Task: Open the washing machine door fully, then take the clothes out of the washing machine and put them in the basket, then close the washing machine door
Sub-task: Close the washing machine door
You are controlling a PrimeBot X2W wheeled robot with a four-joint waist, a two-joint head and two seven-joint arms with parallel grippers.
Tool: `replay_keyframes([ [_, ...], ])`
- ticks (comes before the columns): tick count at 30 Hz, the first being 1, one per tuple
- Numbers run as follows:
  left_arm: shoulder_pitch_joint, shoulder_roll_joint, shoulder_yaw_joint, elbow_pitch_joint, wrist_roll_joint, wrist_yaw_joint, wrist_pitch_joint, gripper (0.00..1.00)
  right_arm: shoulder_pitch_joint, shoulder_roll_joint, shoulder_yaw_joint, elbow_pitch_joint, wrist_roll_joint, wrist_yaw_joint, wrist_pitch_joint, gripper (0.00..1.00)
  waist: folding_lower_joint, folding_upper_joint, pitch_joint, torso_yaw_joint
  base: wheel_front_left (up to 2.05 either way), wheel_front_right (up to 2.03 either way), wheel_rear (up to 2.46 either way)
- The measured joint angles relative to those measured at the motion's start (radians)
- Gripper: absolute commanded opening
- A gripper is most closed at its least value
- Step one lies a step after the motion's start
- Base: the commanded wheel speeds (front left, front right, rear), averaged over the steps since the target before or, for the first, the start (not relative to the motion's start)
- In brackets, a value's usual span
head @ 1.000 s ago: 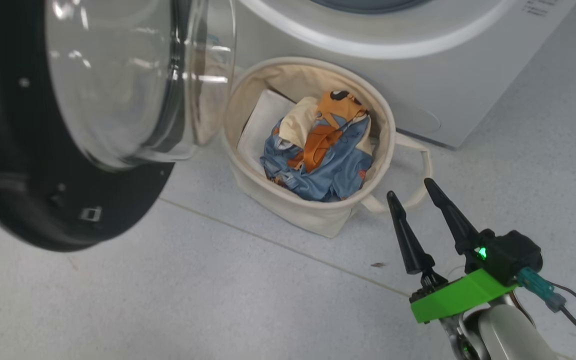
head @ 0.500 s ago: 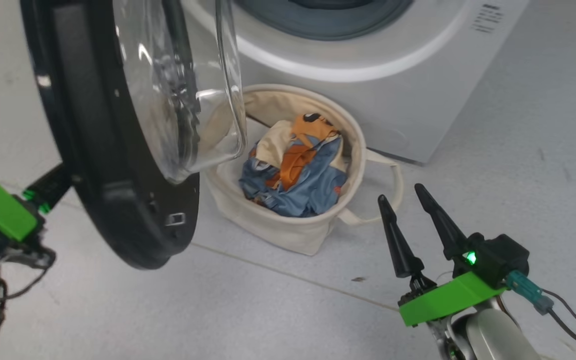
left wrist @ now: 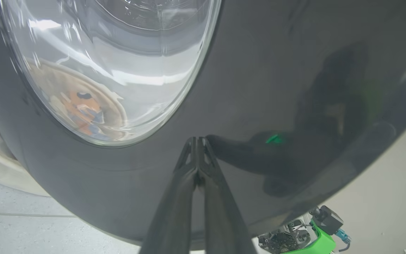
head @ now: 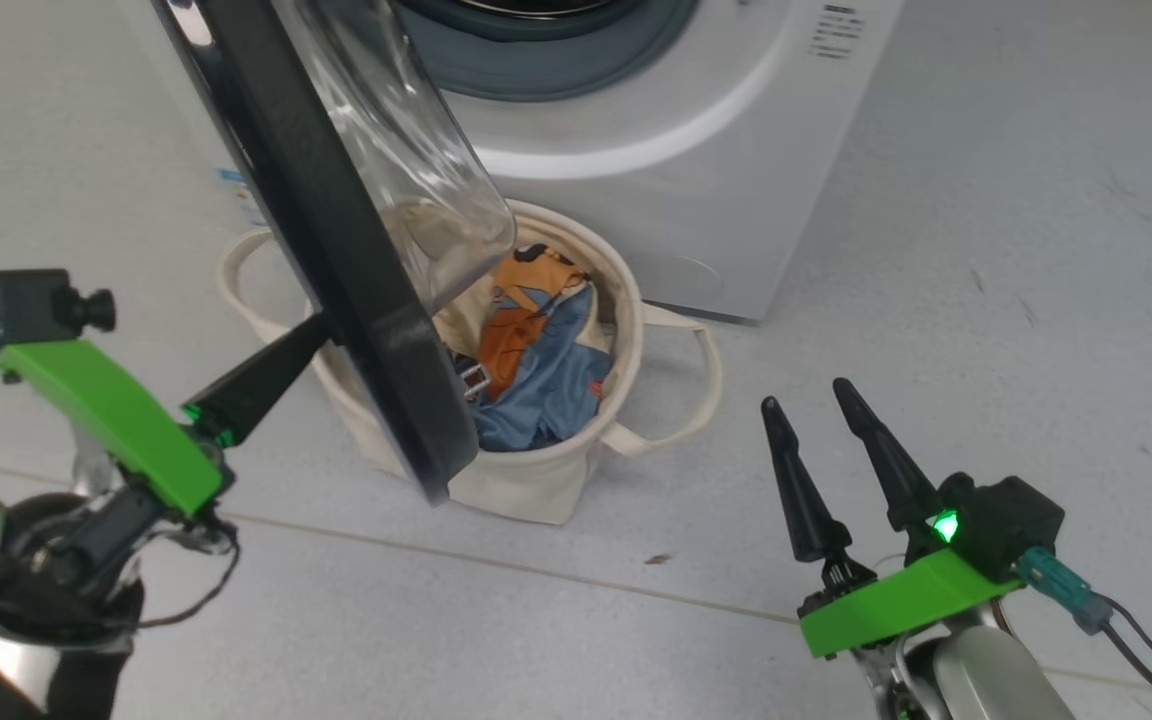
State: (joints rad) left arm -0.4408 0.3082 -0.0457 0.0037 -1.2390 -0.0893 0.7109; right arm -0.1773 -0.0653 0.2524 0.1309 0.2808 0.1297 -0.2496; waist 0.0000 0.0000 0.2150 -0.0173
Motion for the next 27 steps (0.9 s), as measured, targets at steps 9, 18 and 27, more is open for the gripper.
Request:
replay_keyframes([
  [9, -0.051, -0.048, -0.094, 0.071, 0.103, -0.026, -0.127, 0.00, -0.005, 0.003, -0.031, -0.012, 0.028, 0.000, 0.000, 1.00, 0.0000, 0.0000, 0.025, -0.065, 0.00, 0.00, 0.00],
  [18, -0.114, -0.081, -0.192, 0.128, 0.120, -0.034, -0.219, 0.00, -0.018, 0.004, -0.049, -0.015, 0.040, 0.000, 0.000, 1.00, 0.0000, 0.0000, 0.039, -0.094, 0.00, 0.00, 0.00],
  [27, -0.084, 0.028, -0.282, 0.148, 0.186, -0.035, -0.312, 0.00, -0.021, 0.004, -0.060, -0.021, 0.047, 0.000, 0.000, 1.00, 0.0000, 0.0000, 0.019, -0.081, 0.00, 0.00, 0.00],
])
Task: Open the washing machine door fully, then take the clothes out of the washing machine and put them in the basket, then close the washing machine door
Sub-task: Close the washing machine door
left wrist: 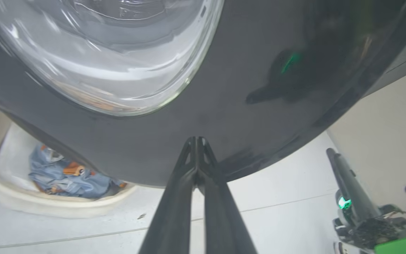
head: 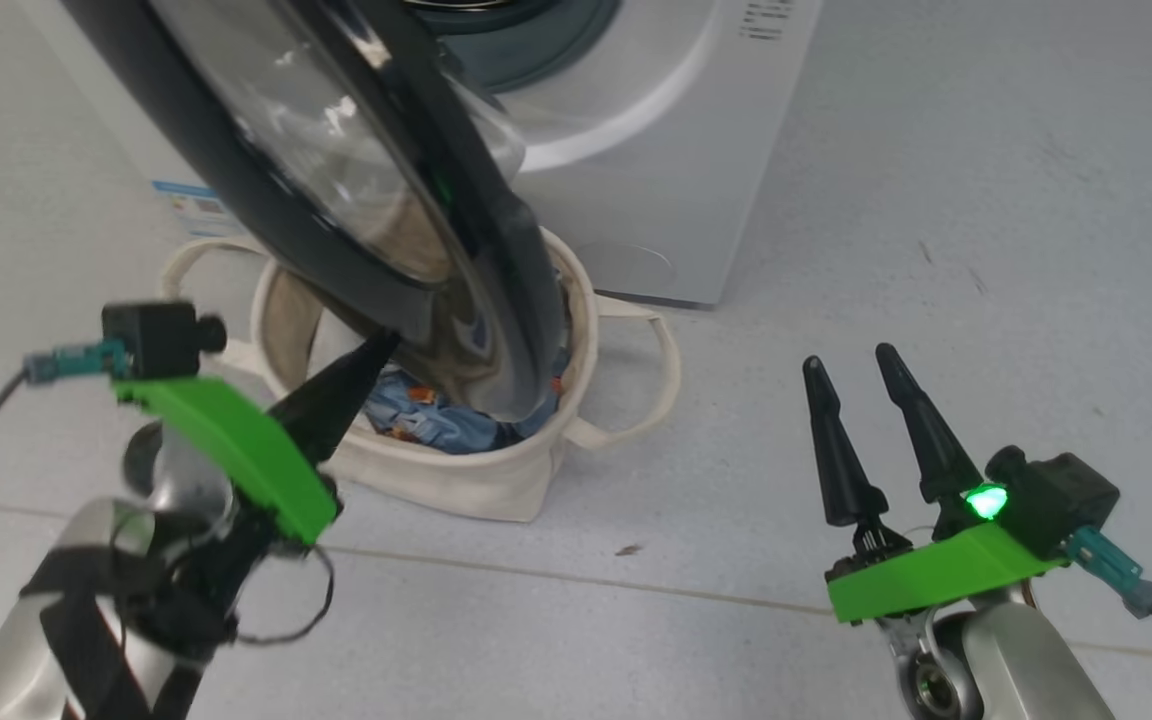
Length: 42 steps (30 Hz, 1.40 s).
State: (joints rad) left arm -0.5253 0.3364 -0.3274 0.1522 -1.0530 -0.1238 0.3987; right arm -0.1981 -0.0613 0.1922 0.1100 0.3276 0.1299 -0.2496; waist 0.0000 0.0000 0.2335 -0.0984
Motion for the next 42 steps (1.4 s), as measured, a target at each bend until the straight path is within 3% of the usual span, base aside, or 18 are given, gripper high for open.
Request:
replay_keyframes([
  [5, 0.054, 0.085, -0.049, 0.019, 0.220, 0.005, -0.140, 0.00, 0.006, 0.000, 0.006, -0.026, 0.010, 0.000, 0.000, 1.00, 0.0000, 0.0000, -0.018, 0.038, 0.00, 0.00, 0.00],
  [9, 0.080, 0.084, -0.054, 0.035, 0.329, 0.059, -0.269, 0.00, 0.026, 0.000, 0.014, -0.034, 0.010, 0.000, 0.000, 1.00, 0.0000, 0.0000, -0.038, 0.074, 0.00, 0.00, 0.00],
  [14, 0.139, 0.094, -0.073, 0.055, 0.507, 0.173, -0.428, 0.00, 0.045, 0.000, 0.017, -0.047, 0.007, 0.000, 0.000, 1.00, 0.0000, 0.0000, -0.063, 0.121, 0.00, 0.00, 0.00],
  [19, 0.222, 0.052, -0.068, 0.067, 0.550, 0.277, -0.566, 0.00, 0.071, 0.001, 0.020, -0.055, 0.006, 0.000, 0.000, 1.00, 0.0000, 0.0000, -0.088, 0.175, 0.00, 0.00, 0.00],
  [21, 0.243, 0.038, -0.062, 0.067, 0.553, 0.297, -0.597, 0.22, 0.080, 0.001, 0.021, -0.055, 0.006, 0.000, 0.000, 1.00, 0.0000, 0.0000, -0.096, 0.190, 0.00, 0.00, 0.00],
  [22, 0.252, 0.035, -0.057, 0.067, 0.562, 0.305, -0.610, 0.75, 0.084, 0.001, 0.022, -0.056, 0.006, 0.000, 0.000, 1.00, 0.0000, 0.0000, -0.101, 0.196, 0.00, 0.00, 0.00],
  [23, 0.260, 0.034, -0.055, 0.067, 0.574, 0.309, -0.623, 1.00, 0.085, 0.002, 0.023, -0.056, 0.006, 0.000, 0.000, 1.00, 0.0000, 0.0000, -0.105, 0.202, 0.00, 0.00, 0.00],
  [27, 0.294, 0.021, -0.055, 0.066, 0.613, 0.312, -0.646, 1.00, 0.086, 0.002, 0.029, -0.061, 0.005, 0.000, 0.000, 1.00, 0.0000, 0.0000, -0.117, 0.220, 0.00, 0.00, 0.00],
  [29, 0.309, 0.024, -0.060, 0.068, 0.692, 0.348, -0.647, 1.00, 0.091, 0.003, 0.031, -0.064, 0.005, 0.000, 0.000, 1.00, 0.0000, 0.0000, -0.121, 0.224, 0.00, 0.00, 0.00],
  [31, 0.328, 0.004, -0.044, 0.042, 0.720, 0.357, -0.648, 1.00, 0.101, 0.003, 0.035, -0.067, 0.002, 0.000, 0.000, 1.00, 0.0000, 0.0000, -0.123, 0.225, 0.00, 0.00, 0.00],
  [36, 0.373, -0.041, -0.023, -0.028, 0.807, 0.348, -0.649, 1.00, 0.118, 0.003, 0.039, -0.069, -0.002, 0.000, 0.000, 1.00, 0.0000, 0.0000, -0.135, 0.224, 0.00, 0.00, 0.00],
  [42, 0.425, -0.060, 0.010, -0.042, 0.869, 0.308, -0.649, 1.00, 0.127, 0.003, 0.051, -0.071, -0.002, 0.000, 0.000, 1.00, 0.0000, 0.0001, -0.150, 0.214, 0.00, 0.00, 0.00],
])
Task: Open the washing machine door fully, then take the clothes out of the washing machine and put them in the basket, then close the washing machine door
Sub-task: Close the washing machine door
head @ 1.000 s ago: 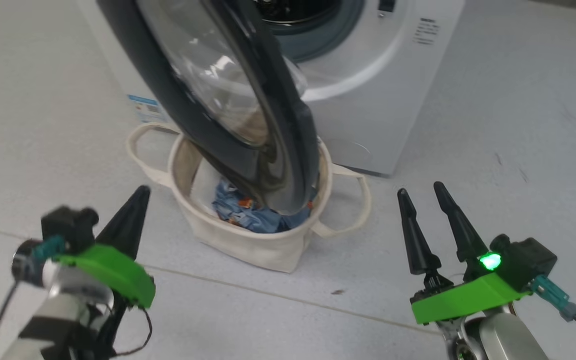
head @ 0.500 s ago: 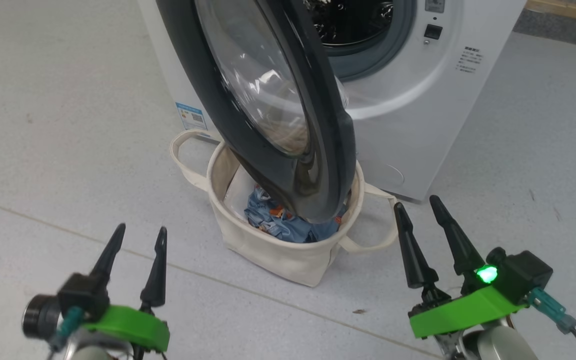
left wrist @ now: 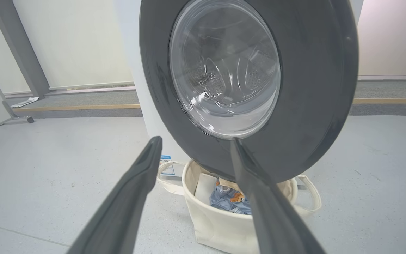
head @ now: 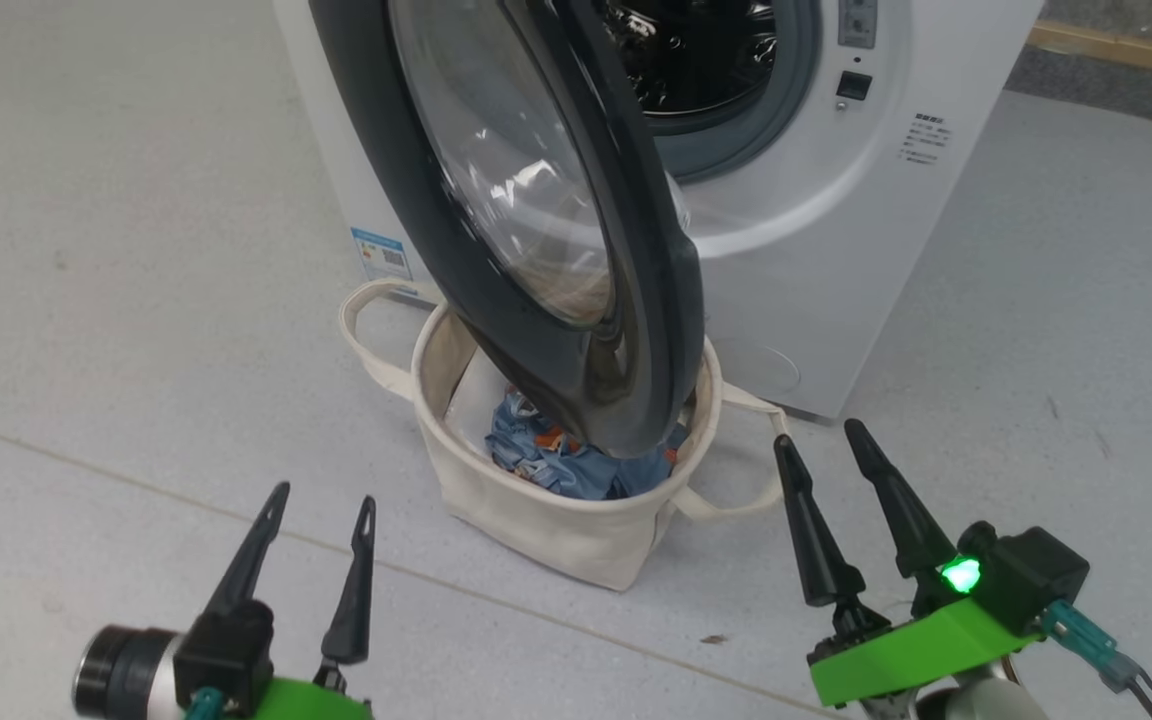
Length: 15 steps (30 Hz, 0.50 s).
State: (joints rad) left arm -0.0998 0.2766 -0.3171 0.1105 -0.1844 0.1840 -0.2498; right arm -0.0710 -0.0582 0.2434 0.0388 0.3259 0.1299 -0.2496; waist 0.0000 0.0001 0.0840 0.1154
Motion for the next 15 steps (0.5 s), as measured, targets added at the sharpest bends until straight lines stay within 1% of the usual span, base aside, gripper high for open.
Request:
replay_keyframes([
  [2, 0.011, -0.007, 0.012, 0.004, 0.016, -0.001, 0.000, 1.00, 0.000, 0.000, 0.003, 0.000, 0.000, 0.000, 0.000, 1.00, 0.0000, 0.0000, -0.002, -0.006, 0.00, 0.00, 0.00],
  [7, 0.016, -0.047, 0.041, -0.003, 0.029, -0.032, 0.000, 1.00, 0.001, 0.000, 0.004, 0.000, 0.000, 0.000, 0.000, 1.00, 0.0000, 0.0000, -0.005, -0.015, 0.00, 0.00, 0.00],
  [15, 0.025, -0.080, 0.077, -0.005, 0.052, -0.064, 0.000, 1.00, 0.002, 0.000, 0.009, 0.002, 0.000, 0.000, 0.000, 1.00, 0.0000, 0.0000, -0.007, -0.021, 0.00, 0.00, 0.00],
])
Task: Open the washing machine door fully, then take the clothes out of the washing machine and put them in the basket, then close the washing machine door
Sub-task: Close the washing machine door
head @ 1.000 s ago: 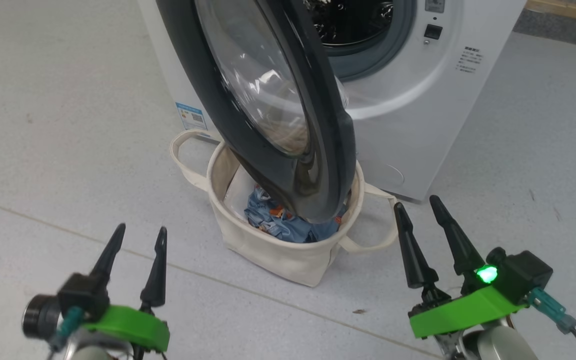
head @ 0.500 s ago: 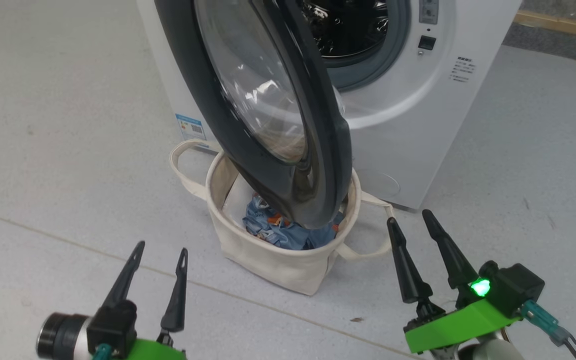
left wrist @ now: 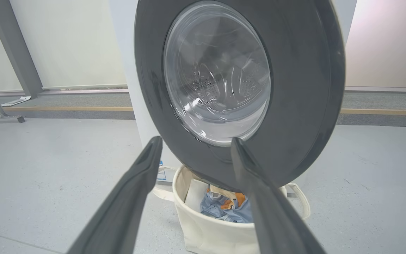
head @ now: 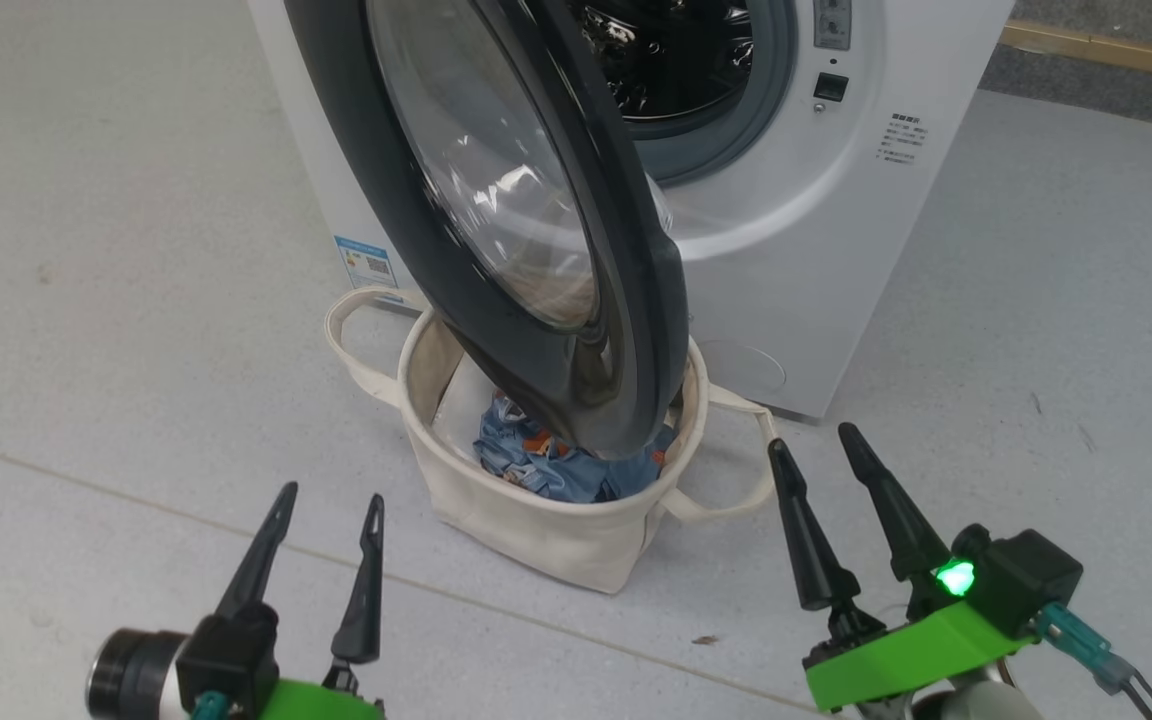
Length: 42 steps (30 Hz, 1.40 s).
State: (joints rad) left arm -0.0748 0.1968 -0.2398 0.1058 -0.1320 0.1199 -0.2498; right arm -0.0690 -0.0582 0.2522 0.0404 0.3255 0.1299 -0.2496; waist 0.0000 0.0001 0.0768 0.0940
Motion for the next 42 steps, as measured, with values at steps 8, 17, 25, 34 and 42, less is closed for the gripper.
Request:
replay_keyframes([
  [8, 0.014, -0.036, 0.026, -0.001, 0.026, -0.034, 0.000, 1.00, 0.000, 0.000, 0.034, -0.001, -0.016, 0.000, 0.000, 1.00, 0.0000, 0.0000, 0.005, 0.008, 0.00, 0.00, 0.00],
  [17, 0.010, -0.065, 0.039, 0.008, 0.051, -0.052, 0.000, 1.00, -0.020, 0.000, 0.087, -0.018, -0.025, 0.000, 0.000, 1.00, 0.0000, 0.0000, 0.020, 0.027, 0.00, 0.00, 0.00],
  [25, 0.002, -0.077, 0.055, 0.018, 0.061, -0.068, 0.000, 1.00, -0.071, -0.001, 0.168, -0.035, -0.025, 0.000, 0.000, 1.00, 0.0000, 0.0000, 0.039, 0.044, 0.00, 0.00, 0.00],
  [34, -0.014, -0.099, 0.055, 0.029, 0.074, -0.078, 0.000, 1.00, -0.169, -0.003, 0.321, -0.030, -0.024, 0.000, 0.000, 1.00, 0.0000, 0.0000, 0.048, 0.065, 0.00, 0.00, 0.00],
  [42, -0.020, -0.112, 0.045, 0.045, 0.078, -0.086, 0.000, 1.00, -0.213, -0.004, 0.335, 0.035, -0.016, 0.000, 0.000, 0.00, 0.0000, 0.0000, 0.053, 0.097, 0.00, 0.00, 0.00],
])
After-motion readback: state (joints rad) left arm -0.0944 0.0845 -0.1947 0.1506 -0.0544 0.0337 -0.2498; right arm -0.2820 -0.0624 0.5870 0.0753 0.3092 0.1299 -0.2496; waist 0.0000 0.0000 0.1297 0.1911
